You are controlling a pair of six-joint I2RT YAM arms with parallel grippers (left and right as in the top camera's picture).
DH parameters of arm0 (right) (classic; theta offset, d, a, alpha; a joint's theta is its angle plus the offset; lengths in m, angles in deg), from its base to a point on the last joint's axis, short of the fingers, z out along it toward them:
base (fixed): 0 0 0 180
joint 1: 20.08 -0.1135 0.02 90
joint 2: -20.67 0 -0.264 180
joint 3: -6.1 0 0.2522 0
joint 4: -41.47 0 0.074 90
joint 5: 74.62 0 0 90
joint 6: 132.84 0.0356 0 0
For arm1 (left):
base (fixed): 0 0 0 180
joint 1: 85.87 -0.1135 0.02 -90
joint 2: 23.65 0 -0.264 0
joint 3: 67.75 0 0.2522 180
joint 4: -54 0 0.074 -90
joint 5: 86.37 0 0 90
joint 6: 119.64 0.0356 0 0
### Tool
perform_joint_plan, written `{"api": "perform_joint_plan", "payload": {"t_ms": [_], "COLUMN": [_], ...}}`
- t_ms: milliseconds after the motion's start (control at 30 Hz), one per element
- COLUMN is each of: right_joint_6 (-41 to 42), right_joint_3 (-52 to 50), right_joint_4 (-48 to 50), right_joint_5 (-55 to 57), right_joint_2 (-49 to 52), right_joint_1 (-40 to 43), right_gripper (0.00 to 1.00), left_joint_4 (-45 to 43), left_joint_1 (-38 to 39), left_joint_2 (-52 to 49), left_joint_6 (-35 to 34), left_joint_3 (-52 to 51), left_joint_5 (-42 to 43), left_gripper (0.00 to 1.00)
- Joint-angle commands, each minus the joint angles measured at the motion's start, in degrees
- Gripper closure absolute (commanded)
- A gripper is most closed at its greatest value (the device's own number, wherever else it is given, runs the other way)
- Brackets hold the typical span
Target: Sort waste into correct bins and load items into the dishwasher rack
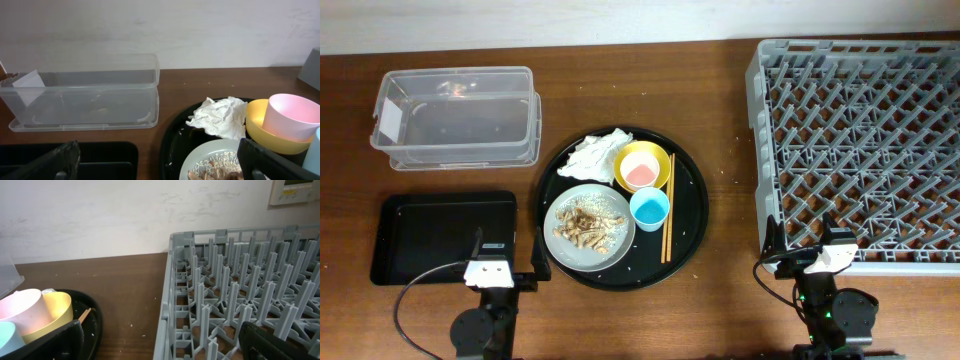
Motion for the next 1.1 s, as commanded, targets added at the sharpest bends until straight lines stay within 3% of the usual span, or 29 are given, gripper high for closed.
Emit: {"api": "perform_joint_plan", "payload": {"t_ms": [0, 900, 933, 1000, 1067], "right_joint_6": [0.15, 0.15, 0.15, 0.15, 0.15], "right_joint_3": [-0.31, -0.31, -0.31, -0.31, -0.31], "right_joint_4": [-0.28, -0.26, -0.28, -0.28, -0.28], "right_joint_5": [0.09, 0.09, 0.09, 0.09, 0.09], "right_joint_2": [-0.22, -0.22, -0.22, -0.22, -0.22], "right_joint_1": [0.37, 0.37, 0.37, 0.37, 0.37], "right_gripper": [0.02, 0.02, 0.02, 0.02, 0.02], "left_joint_4": [0.46, 0.46, 0.17, -3.65, -10.36], "left_joint_1": [0.22, 0.22, 0.24, 0.24, 0.24], "left_joint_2": [0.28, 0.28, 0.28, 0.28, 0.28], "left_joint_6": [0.70, 0.70, -0.13, -4.04, -4.07], "left_joint_3": [-0.15, -0.15, -0.15, -0.15, -0.15], "left_joint_5": [-0.83, -0.81, 1.70, 18.36, 22.32], "left_gripper": [0.01, 0.00, 0.01, 0.01, 0.01]}}
